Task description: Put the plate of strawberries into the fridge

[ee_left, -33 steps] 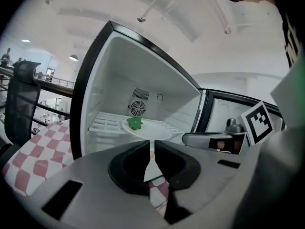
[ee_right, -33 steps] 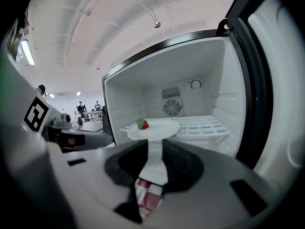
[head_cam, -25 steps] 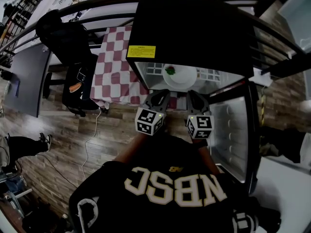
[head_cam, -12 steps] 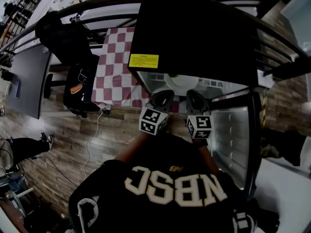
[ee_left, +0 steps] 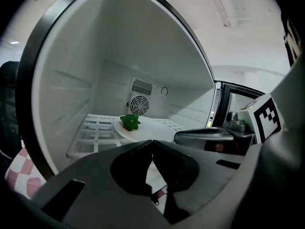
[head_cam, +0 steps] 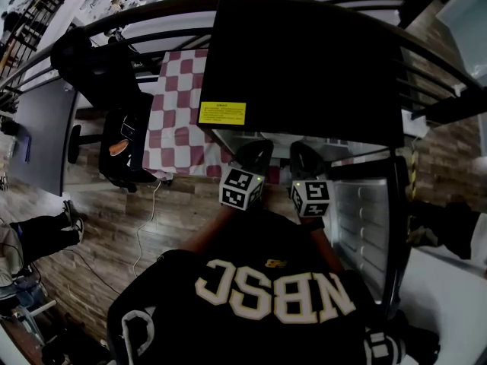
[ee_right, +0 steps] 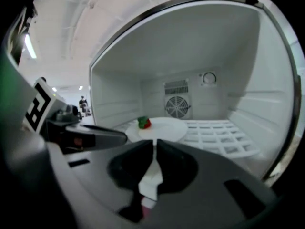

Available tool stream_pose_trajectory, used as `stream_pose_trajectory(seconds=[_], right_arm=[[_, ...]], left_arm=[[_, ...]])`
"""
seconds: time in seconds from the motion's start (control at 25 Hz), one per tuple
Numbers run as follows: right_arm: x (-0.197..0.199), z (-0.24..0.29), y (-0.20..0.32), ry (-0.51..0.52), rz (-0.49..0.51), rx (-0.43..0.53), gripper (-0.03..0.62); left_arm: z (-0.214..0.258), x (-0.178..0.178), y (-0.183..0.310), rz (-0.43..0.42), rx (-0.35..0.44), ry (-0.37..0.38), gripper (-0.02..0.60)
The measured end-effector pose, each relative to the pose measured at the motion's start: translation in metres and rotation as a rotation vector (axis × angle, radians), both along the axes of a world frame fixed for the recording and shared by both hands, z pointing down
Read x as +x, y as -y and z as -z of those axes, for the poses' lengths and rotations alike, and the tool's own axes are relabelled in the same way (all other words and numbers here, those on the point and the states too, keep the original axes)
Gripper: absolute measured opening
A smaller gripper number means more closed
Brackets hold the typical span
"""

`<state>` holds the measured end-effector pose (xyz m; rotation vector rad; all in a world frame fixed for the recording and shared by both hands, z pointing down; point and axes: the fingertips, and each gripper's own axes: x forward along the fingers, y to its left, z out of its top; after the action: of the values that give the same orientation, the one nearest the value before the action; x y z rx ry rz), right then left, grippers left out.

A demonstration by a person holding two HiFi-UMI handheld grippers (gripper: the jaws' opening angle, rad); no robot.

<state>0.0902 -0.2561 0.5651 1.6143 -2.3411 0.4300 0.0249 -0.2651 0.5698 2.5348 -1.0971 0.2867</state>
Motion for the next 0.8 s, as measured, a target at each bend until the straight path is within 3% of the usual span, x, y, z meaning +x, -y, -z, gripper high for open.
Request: stream_pose_trajectory(seconds=[0.4,0.8], right_arm=[[0.000,-0.003,0.015,0.003,-0.010,-0.008,0.038],[-0.004,0.020,-0.018,0.039,-0.007,0.034,0.038]], left_arm=[[-0.005,0.000,0.012,0.011,-0.030,-0.016,0.020],[0.027,-0.011,-0.020,0.033,0.022,-0.057,0.020]])
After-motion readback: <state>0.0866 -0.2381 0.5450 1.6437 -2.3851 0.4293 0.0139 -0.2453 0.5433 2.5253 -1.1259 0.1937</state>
